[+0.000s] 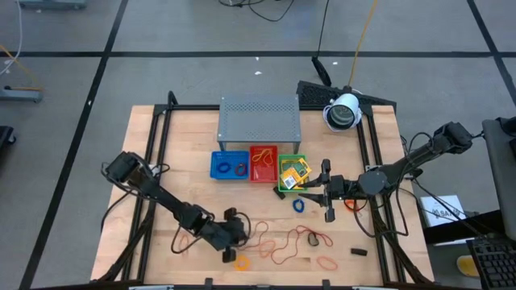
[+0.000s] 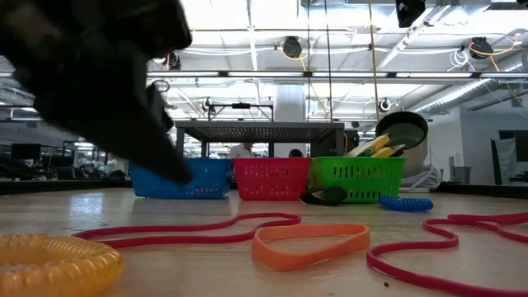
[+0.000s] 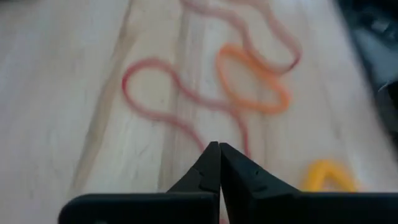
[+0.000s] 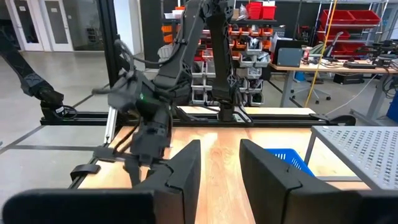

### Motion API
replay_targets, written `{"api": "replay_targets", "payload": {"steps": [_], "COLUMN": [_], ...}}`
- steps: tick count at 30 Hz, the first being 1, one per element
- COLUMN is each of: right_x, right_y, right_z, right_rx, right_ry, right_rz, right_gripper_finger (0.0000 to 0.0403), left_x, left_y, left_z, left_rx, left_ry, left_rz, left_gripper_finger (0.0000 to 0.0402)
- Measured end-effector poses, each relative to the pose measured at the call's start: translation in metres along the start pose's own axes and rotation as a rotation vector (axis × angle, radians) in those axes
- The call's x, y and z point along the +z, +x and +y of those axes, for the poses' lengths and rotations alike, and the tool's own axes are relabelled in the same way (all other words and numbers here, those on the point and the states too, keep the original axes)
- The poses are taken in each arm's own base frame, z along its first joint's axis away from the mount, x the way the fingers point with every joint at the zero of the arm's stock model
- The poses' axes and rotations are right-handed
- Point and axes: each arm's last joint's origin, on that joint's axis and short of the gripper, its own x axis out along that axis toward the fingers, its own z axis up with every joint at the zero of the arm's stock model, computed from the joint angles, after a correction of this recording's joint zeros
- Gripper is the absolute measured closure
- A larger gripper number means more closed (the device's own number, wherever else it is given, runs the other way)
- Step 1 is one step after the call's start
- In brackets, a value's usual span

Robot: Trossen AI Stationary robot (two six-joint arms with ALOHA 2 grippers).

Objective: Pick & Place Office Desk Supplies
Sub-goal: Put the red rubber band into the red bin

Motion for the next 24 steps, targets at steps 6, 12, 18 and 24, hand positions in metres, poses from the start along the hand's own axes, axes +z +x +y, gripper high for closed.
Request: {"api": "replay_targets", "payload": {"steps": [6, 12, 18, 24], "right_x": [0.0, 0.0, 0.0, 0.0], "right_y": [0.0, 0.0, 0.0, 0.0], "right_z": [0.0, 0.0, 0.0, 0.0], "right_rx": [0.0, 0.0, 0.001, 0.001], "right_ry": [0.0, 0.0, 0.0, 0.0], "right_rz": [0.001, 0.001, 0.001, 0.001], "right_gripper_finger": [0.0303, 0.0303, 0.0303, 0.0303], "left_x": [0.005, 0.004, -0.001, -0.01], "left_y": [0.0, -0.001, -0.001, 0.006], "left_z": [-0.003, -0.004, -0.001, -0.001], "left_rx": [-0.049, -0.05, -0.008, 0.007], "left_ry": [-0.04, -0.036, -0.039, -0.039], "left_rz": [-0.033, -0.025, 0.024, 0.049], "left_gripper_finger": [0.036, 0.0326, 0.0286, 0.0263]}}
